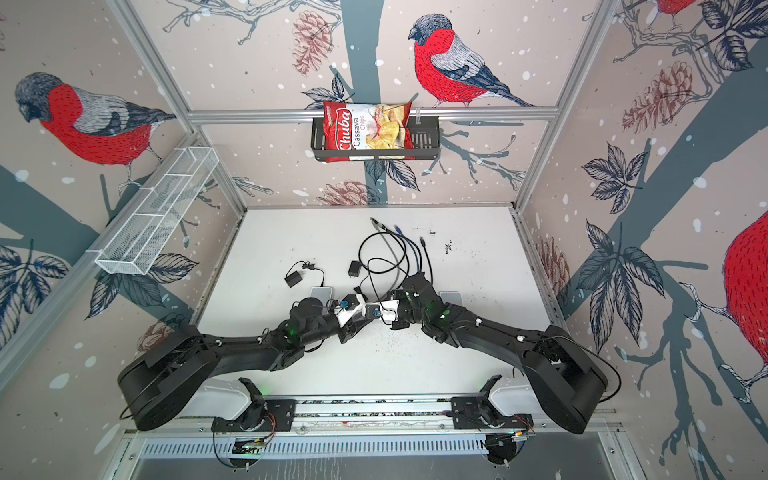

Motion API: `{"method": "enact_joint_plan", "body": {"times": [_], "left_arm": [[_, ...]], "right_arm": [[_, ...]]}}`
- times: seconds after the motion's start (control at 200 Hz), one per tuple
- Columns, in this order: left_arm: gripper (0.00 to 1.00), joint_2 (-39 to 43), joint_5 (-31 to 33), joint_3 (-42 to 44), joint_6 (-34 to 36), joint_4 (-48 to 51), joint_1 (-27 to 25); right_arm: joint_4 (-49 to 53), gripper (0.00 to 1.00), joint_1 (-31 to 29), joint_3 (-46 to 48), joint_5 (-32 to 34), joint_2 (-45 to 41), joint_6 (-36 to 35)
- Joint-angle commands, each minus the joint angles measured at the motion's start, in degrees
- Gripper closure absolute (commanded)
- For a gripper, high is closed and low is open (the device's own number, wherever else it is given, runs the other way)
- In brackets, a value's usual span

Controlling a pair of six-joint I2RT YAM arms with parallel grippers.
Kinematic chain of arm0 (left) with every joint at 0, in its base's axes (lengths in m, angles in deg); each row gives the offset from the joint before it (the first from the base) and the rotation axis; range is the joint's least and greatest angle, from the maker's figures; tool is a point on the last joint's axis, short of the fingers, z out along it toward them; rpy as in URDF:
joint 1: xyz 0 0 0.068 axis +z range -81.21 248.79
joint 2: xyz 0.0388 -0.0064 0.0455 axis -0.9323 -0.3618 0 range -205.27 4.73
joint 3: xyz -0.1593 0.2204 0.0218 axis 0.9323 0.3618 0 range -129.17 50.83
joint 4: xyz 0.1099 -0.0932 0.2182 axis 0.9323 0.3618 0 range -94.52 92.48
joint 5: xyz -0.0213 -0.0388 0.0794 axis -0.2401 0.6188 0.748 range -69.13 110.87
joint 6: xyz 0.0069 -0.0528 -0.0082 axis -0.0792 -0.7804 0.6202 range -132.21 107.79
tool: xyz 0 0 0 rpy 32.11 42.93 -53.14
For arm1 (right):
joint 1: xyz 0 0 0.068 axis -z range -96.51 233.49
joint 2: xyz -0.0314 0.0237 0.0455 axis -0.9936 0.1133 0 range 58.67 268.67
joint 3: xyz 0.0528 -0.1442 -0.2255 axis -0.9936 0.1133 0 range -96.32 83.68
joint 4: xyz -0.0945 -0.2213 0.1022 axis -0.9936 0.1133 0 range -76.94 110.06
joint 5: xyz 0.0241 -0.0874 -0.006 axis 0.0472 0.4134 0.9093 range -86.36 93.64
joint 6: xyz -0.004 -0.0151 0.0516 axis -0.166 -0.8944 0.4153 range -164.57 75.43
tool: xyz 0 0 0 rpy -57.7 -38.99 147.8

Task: Insert the plug into the switch port

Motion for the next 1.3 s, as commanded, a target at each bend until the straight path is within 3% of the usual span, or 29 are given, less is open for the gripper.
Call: {"method": "enact_joint_plan", "body": {"times": [0.0, 0.155, 0.34, 0.635, 0.9, 1.081, 1.296], "left_arm": [[0.31, 1.5, 5.3, 2.6, 3.5, -8.9, 0.0], [0.28, 2.5, 7.5, 3.7, 10.7, -8.2, -0.1], [0.28, 1.6, 10.2, 10.2, 21.3, -24.6, -0.4], [0.35, -0.1, 12.4, 5.8, 30.7, -17.2, -2.6], [0.64, -1.2, 8.2, 4.0, 31.9, -13.0, -3.3], [0.68, -2.1, 6.4, 2.9, 31.6, -10.5, -3.5], [0.83, -2.5, 6.2, 2.5, 31.2, -10.6, -3.5]], "right_arm": [[5.1, 1.00, 0.7, -1.9, -0.6, 0.7, 2.1], [11.0, 1.00, 1.4, -5.0, -1.3, 2.3, 3.0], [18.5, 0.99, 2.7, -9.7, -6.2, 5.1, 5.5], [22.8, 1.00, 2.9, -12.0, -7.9, 6.7, 5.7], [23.2, 1.00, 2.9, -12.1, -8.1, 6.1, 4.6], [22.7, 0.99, 2.8, -11.9, -7.9, 5.5, 4.0], [21.3, 0.99, 2.6, -10.8, -7.8, 4.3, 3.6]]}}
